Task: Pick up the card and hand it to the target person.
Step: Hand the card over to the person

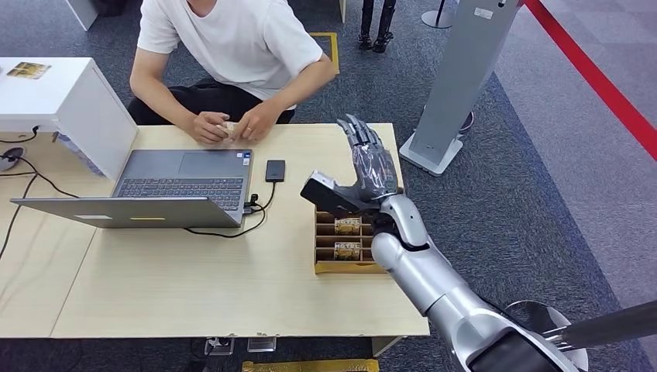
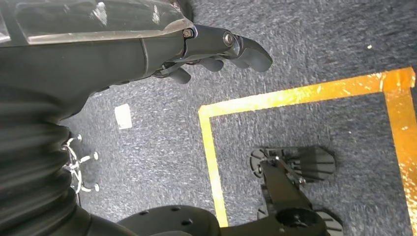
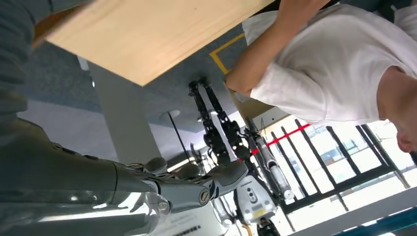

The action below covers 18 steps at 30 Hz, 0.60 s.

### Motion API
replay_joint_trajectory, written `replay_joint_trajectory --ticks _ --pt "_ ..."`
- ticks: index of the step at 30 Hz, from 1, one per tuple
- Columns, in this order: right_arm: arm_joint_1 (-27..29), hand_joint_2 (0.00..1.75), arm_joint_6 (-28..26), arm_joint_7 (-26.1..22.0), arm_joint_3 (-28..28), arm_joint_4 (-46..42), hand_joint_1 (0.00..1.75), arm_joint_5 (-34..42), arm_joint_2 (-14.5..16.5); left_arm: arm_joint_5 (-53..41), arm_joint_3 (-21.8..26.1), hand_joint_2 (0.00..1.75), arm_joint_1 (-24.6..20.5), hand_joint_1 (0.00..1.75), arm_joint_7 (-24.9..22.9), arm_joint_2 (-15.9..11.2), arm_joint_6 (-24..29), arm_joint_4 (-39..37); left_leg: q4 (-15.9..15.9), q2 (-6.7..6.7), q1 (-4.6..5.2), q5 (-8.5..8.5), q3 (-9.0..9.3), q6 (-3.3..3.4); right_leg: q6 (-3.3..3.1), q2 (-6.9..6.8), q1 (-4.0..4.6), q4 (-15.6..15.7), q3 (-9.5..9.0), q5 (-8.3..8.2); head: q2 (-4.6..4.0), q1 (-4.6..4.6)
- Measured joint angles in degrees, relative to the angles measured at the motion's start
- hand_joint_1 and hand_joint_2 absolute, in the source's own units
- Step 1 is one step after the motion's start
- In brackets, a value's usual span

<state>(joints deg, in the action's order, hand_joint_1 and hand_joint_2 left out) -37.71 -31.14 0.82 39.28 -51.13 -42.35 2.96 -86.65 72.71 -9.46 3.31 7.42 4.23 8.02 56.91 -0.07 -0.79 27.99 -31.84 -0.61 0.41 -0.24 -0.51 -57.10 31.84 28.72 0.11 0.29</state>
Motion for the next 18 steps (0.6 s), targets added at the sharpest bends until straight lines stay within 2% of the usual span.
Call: replay_joint_trajectory --ticks 6,10,14,18 --pt "15.5 1.75 0.2 -5.6 -3.1 -16.3 0.0 11.1 -4.4 1.7 0.7 1.75 1.7 0.0 0.8 -0.3 0.9 0.0 0.0 -0.02 0.0 0.11 -0.01 0.02 0.0 -0.02 0.0 0.0 0.0 0.1 0.0 -0.02" --pt "25.6 1.75 2.6 -9.2 -4.8 -26.2 0.0 18.3 -7.0 2.9 1.4 1.75 2.2 0.0 0.6 -0.6 1.2 0.0 0.0 -0.01 0.0 0.18 -0.02 0.01 0.03 -0.01 0.0 0.1 0.0 0.16 0.0 -0.06" --pt "32.4 1.75 5.4 -10.4 -5.3 -33.0 0.0 24.9 -9.5 3.5 2.2 1.75 2.3 0.0 0.4 -1.0 1.5 0.0 0.0 0.0 0.0 0.18 -0.02 0.02 0.03 -0.01 0.0 0.1 -0.02 0.16 0.0 -0.03" --pt "35.6 1.75 7.9 -11.4 -5.3 -36.6 0.0 29.9 -11.2 3.6 2.8 1.75 2.2 0.0 0.5 -1.2 1.8 0.0 0.0 0.01 0.0 0.18 -0.01 0.02 0.04 0.01 0.0 0.1 -0.04 0.16 0.0 -0.03"
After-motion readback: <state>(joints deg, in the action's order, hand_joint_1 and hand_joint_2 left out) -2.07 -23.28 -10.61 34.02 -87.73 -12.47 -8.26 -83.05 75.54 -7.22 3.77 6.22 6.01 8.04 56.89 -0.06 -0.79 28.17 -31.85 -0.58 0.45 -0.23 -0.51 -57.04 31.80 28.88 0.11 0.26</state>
